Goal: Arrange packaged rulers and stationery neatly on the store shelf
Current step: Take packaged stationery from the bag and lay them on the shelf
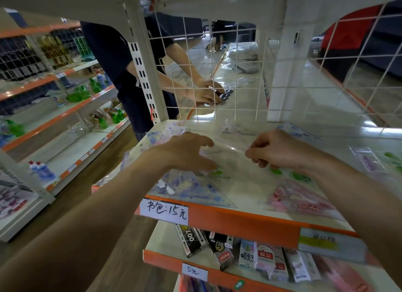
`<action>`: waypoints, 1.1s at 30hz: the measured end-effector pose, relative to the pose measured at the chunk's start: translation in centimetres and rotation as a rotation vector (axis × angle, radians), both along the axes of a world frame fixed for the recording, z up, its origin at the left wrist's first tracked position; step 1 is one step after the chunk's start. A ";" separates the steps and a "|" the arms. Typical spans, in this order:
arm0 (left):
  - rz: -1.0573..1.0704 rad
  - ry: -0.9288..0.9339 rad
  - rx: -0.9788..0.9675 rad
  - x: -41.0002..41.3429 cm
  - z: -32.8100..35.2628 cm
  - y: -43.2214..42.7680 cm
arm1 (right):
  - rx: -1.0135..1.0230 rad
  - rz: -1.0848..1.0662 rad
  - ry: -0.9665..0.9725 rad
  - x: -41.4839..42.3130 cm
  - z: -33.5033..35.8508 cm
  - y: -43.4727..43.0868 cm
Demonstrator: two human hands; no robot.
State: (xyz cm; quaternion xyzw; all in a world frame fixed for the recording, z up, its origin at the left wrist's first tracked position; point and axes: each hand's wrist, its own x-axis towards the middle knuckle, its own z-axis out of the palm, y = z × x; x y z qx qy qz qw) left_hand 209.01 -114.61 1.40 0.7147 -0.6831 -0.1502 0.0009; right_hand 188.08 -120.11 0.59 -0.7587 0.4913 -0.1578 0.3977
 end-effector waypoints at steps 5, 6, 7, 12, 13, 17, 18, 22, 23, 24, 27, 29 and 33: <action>-0.134 -0.030 0.109 -1.6 0.4 0.1 | -0.012 0.002 0.014 -0.4 -0.3 0.6; -0.134 -0.017 0.097 -1.7 0.6 0.2 | -0.007 0.002 0.015 -0.6 -0.4 0.6; -0.133 -0.010 0.091 -1.7 0.6 0.2 | 0.001 0.001 0.011 -0.7 -0.4 0.7; -0.127 -0.128 0.140 -2.6 0.3 0.0 | 0.036 -0.008 -0.007 -0.8 -0.8 1.0; -0.127 -0.138 0.163 -2.6 0.4 -0.2 | 0.035 -0.007 -0.004 -0.8 -0.8 1.0; -0.147 -0.212 0.261 -3.1 1.4 -0.2 | 0.038 0.006 0.002 -1.1 -0.6 1.2; -0.154 -0.241 0.288 -3.3 1.6 -0.2 | 0.044 0.008 0.000 -1.1 -0.6 1.3; -0.157 -0.256 0.302 -3.4 1.7 -0.1 | 0.051 0.012 0.002 -1.0 -0.6 1.6; -0.156 -0.242 0.282 -3.3 1.7 -0.1 | 0.050 0.015 -0.002 -0.9 -0.5 1.6; -0.157 -0.225 0.266 -3.2 1.6 -0.1 | 0.049 0.018 -0.007 -0.8 -0.5 1.7; -0.139 -0.165 0.238 -2.6 1.1 -0.3 | 0.046 0.021 -0.024 -0.4 -0.4 1.8; -0.117 -0.116 0.217 -2.2 0.7 -0.5 | 0.054 0.017 -0.035 -0.2 -0.5 1.8; -0.084 0.005 0.126 -1.3 0.1 -0.9 | 0.056 -0.048 -0.111 0.0 -0.5 1.6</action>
